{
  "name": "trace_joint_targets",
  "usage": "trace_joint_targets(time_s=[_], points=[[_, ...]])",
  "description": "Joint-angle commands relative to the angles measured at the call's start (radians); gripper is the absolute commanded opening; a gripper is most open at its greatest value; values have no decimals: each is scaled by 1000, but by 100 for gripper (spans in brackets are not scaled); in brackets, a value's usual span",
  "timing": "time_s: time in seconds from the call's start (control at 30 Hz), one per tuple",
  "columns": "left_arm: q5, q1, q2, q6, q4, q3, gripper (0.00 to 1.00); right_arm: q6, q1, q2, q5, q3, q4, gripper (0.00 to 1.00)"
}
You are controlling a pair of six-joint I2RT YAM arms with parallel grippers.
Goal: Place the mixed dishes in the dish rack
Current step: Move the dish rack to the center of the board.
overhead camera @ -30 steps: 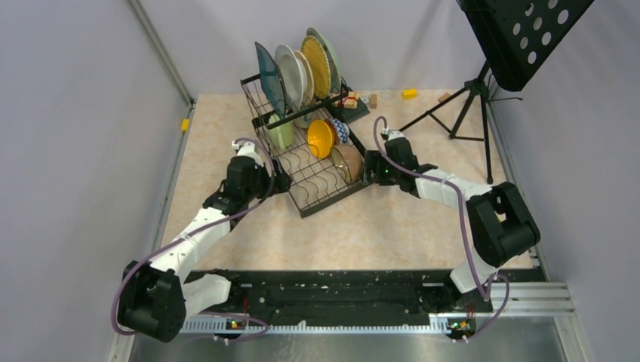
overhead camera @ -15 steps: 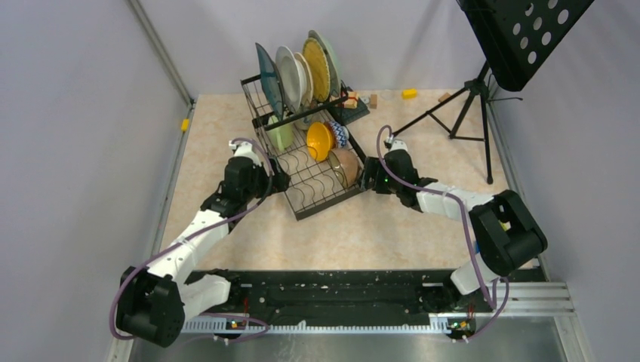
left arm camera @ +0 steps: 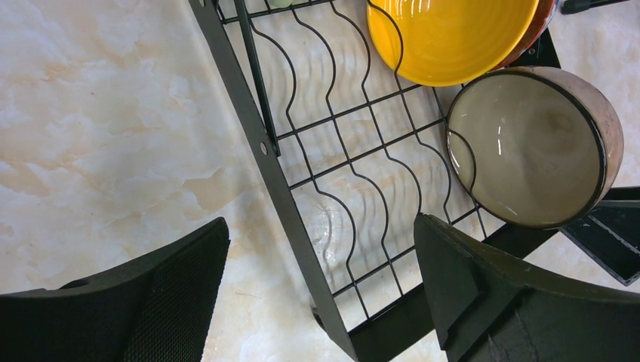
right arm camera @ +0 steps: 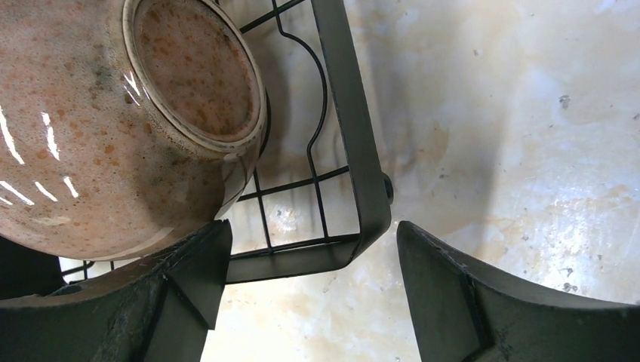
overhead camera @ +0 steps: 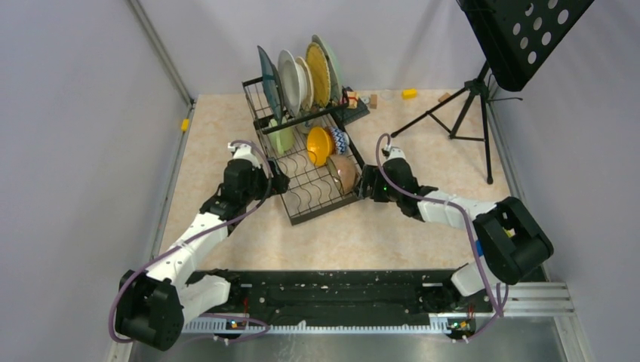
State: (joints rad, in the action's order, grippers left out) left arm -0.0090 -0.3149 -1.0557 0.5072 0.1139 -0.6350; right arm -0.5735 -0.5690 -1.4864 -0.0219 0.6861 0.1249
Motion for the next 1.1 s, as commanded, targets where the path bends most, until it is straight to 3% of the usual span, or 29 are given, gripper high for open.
trace_joint_targets(time_s=[0.0,0.6,1.07], points=[[-9,1,7,-10,-27,-10,95,17,-82,-17,82,-76,-189,82],[-33,0,31,-10,-11,0,95,-118,-205,99,86,-182,-134,81],[-51,0,15,-9,-27,-8,95,-56,-203,220,-168,-103,-236,85]])
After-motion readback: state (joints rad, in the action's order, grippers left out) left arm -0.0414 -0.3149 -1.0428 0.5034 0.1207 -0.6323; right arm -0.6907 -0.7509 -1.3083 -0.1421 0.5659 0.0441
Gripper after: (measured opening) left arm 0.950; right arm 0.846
